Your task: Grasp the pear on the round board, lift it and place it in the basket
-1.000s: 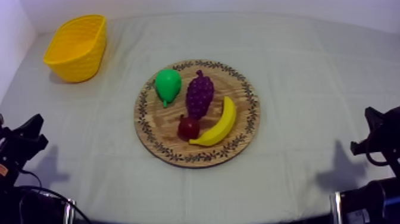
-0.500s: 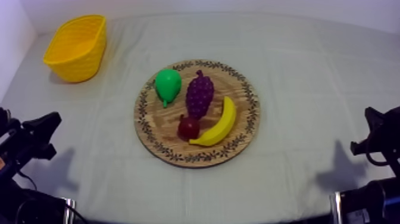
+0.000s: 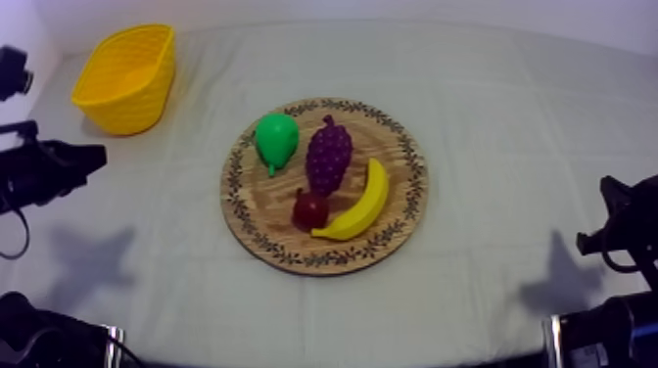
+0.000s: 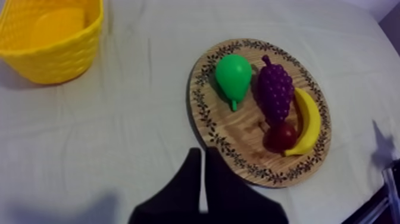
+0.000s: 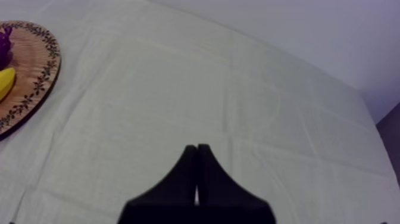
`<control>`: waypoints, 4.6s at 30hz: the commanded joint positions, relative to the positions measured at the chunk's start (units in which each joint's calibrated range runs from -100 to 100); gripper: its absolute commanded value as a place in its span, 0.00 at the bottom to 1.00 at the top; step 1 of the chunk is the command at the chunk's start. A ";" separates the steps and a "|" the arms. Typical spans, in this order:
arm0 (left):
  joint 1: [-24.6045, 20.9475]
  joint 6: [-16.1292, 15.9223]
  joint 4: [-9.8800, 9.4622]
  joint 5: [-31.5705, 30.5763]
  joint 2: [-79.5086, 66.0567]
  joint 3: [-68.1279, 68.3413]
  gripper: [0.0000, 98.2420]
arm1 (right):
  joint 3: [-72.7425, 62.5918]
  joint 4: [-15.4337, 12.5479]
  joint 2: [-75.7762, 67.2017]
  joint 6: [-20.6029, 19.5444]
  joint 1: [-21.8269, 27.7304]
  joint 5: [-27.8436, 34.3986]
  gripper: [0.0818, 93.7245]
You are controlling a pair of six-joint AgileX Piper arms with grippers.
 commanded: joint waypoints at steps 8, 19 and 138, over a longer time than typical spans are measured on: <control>2.39 6.68 -0.90 19.29 24.98 -22.59 0.00 | -0.02 -0.01 0.00 0.03 -0.01 0.01 0.00; 6.37 10.77 -3.64 29.21 47.56 -45.31 0.00 | -0.02 -0.01 0.00 0.04 -0.01 0.01 0.00; 8.90 11.13 -4.99 32.66 99.38 -77.56 0.47 | -0.02 -0.01 0.00 0.04 -0.01 0.01 0.00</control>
